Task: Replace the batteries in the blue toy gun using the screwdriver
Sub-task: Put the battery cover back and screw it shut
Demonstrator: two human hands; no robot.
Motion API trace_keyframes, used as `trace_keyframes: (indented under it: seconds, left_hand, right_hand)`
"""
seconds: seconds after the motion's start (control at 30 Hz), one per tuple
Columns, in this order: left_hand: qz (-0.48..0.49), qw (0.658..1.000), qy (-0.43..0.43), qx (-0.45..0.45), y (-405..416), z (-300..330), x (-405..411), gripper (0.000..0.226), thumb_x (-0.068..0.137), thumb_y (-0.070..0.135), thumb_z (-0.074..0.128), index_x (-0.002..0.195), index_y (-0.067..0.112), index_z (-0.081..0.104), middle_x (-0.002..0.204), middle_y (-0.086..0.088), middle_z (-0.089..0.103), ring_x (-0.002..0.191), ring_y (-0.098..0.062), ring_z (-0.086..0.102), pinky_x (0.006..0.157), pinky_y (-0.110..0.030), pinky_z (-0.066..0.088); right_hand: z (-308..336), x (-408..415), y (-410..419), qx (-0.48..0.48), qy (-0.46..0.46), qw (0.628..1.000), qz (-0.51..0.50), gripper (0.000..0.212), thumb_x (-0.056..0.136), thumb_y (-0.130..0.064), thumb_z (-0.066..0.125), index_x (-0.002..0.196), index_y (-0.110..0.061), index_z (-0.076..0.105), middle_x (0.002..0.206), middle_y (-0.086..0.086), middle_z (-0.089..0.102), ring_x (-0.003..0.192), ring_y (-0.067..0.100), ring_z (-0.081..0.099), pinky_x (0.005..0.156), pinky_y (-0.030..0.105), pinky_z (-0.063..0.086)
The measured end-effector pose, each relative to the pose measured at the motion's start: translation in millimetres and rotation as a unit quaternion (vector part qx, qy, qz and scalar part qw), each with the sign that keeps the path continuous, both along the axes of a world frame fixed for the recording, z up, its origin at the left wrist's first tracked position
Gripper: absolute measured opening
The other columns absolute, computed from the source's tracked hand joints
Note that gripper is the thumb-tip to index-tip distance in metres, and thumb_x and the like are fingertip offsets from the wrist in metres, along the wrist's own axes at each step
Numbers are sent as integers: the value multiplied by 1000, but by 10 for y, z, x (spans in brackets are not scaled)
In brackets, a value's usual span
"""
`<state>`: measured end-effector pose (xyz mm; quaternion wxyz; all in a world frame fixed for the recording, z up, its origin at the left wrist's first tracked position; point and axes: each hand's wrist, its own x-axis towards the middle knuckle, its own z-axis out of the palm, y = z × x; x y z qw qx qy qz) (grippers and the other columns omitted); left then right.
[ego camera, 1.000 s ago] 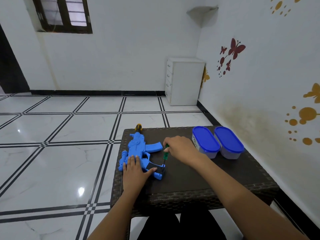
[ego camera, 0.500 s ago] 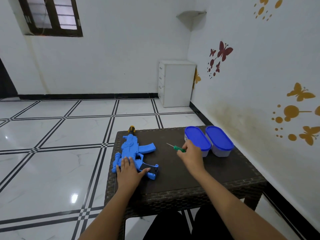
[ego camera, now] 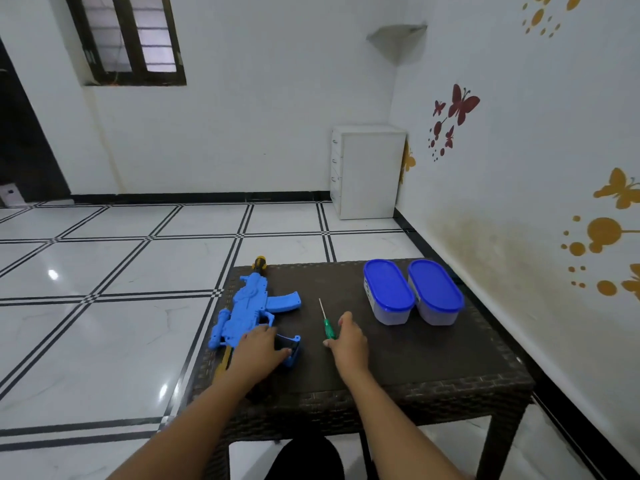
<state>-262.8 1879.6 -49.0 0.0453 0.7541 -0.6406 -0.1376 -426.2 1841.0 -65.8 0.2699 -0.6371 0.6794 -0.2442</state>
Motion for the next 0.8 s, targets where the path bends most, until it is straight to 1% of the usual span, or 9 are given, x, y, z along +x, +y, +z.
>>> trace_keyframes:
  seconds: [0.1, 0.2, 0.3, 0.43, 0.53, 0.57, 0.63, 0.73, 0.8]
  left_hand:
    - [11, 998, 49, -29, -1, 148, -224, 51, 91, 40, 54, 132, 10, 47, 132, -9, 52, 118, -23, 50, 95, -33, 41]
    - [26, 994, 96, -52, -109, 190, -426, 56, 92, 36, 55, 138, 10, 42, 140, -11, 47, 126, -25, 46, 101, -34, 37]
    - [22, 991, 99, -92, -436, 157, -523, 51, 92, 32, 56, 135, 8, 46, 137, -10, 50, 126, -25, 46, 102, -34, 36]
    - [-43, 992, 65, -100, -1219, 99, -494, 46, 93, 26, 53, 135, 9, 46, 136, -11, 51, 126, -25, 46, 102, -32, 33]
    - [-77, 992, 51, -84, -1607, 14, -498, 45, 94, 30, 51, 136, 13, 46, 137, -7, 50, 127, -23, 44, 101, -30, 33]
    - [-79, 992, 54, -80, -1670, -44, -500, 45, 94, 30, 50, 136, 14, 46, 136, -6, 51, 126, -22, 45, 100, -29, 33]
    - [-62, 991, 92, -68, -1707, -122, -503, 44, 94, 30, 50, 135, 15, 47, 134, -5, 52, 125, -21, 46, 98, -28, 33]
    - [2, 979, 198, -44, -1578, -87, -522, 43, 93, 28, 54, 133, 14, 51, 131, -4, 55, 120, -19, 50, 93, -23, 35]
    - [72, 956, 281, -32, -1440, -20, -551, 42, 92, 25, 57, 132, 11, 52, 130, -4, 56, 120, -17, 51, 93, -19, 34]
  right_hand:
    - [48, -192, 6, -9, -6, 1000, 21, 28, 86, -14, 64, 110, -12, 50, 116, 6, 59, 104, 21, 58, 81, 29, 46]
    - [84, -331, -48, -20, -38, 998, 44, 37, 89, -24, 61, 122, -11, 51, 122, 8, 59, 111, 24, 57, 87, 31, 46]
    - [120, -289, -290, -21, -54, 995, 76, 44, 89, -30, 60, 127, -11, 50, 124, 10, 58, 114, 25, 56, 92, 35, 46]
    - [48, -38, -769, 28, 61, 985, 162, 43, 87, -33, 59, 121, -10, 48, 121, 9, 57, 114, 30, 54, 87, 36, 43]
    - [-28, 121, -932, 91, 153, 965, 191, 67, 85, -42, 60, 136, -8, 33, 125, 11, 56, 118, 32, 54, 91, 38, 43]
    - [-69, 161, -974, 104, 174, 959, 197, 67, 86, -42, 59, 137, -7, 33, 125, 11, 57, 117, 32, 54, 91, 37, 44]
    - [-92, 197, -1066, 136, 176, 955, 198, 54, 89, -35, 54, 132, -7, 41, 122, 12, 60, 114, 33, 56, 90, 37, 45]
    - [-1, 171, -1146, 195, 139, 954, 181, 35, 89, -27, 52, 119, -10, 52, 115, 12, 63, 109, 33, 59, 88, 38, 46]
    - [79, 147, -1135, 236, 115, 952, 158, 30, 87, -26, 53, 110, -9, 58, 111, 12, 65, 106, 33, 60, 85, 38, 47]
